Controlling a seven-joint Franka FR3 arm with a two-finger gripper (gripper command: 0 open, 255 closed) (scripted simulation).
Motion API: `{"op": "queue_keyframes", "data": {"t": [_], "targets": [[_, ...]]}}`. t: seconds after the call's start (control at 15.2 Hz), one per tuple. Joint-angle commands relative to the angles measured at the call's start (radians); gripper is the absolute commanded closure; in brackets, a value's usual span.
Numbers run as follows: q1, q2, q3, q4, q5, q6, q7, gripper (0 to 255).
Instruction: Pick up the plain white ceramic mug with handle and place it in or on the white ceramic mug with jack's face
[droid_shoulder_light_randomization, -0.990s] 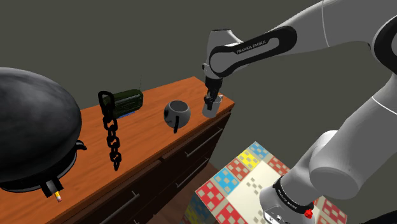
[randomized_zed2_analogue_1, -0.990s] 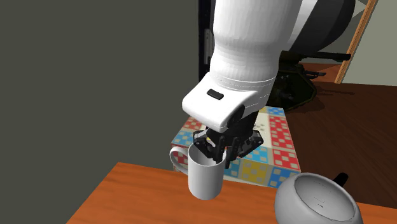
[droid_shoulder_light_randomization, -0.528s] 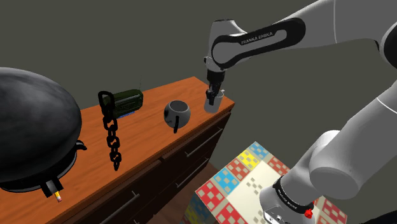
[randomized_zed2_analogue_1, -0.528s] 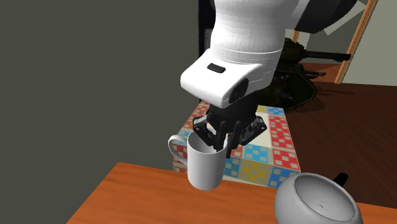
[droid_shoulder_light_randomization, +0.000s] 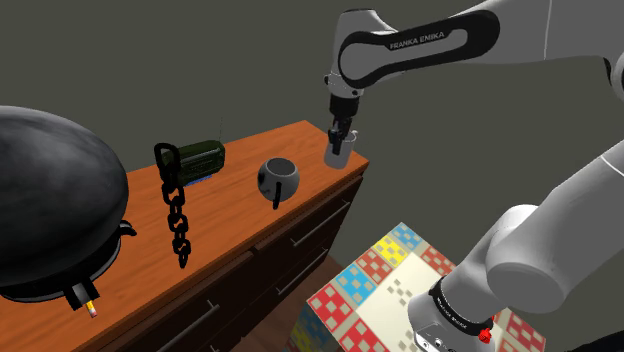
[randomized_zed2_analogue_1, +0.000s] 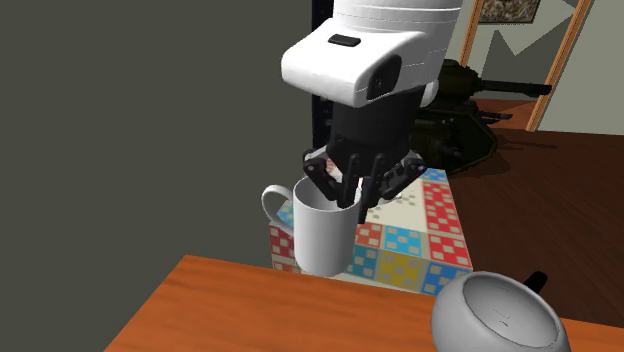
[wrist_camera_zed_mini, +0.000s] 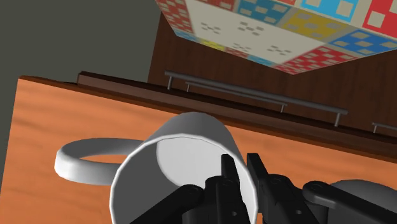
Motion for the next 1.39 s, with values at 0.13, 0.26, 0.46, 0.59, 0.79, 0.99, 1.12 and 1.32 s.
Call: {"op": "queue_keyframes", "data": {"t": [0.13,0.26,0.46,0.59,0.79,0.99,1.12,1.32], "targets": [[0.0,-0.017,0.001,0.039,0.001,-0.057,-0.004,255],[0.001,-0.025,0.001,0.058,0.001,-0.083,-0.005,255],[0.001,-0.034,0.002,0.089,0.002,-0.123,-0.007,255],[0.001,-0.04,0.002,0.11,0.002,-0.15,-0.009,255],[0.002,-0.046,0.003,0.144,0.003,-0.19,-0.012,255],[0.002,-0.05,0.003,0.179,0.003,-0.23,-0.014,255],[0.002,-0.052,0.003,0.197,0.004,-0.249,-0.015,255],[0.035,-0.033,0.043,0.232,0.021,-0.27,0.052,255]]}}
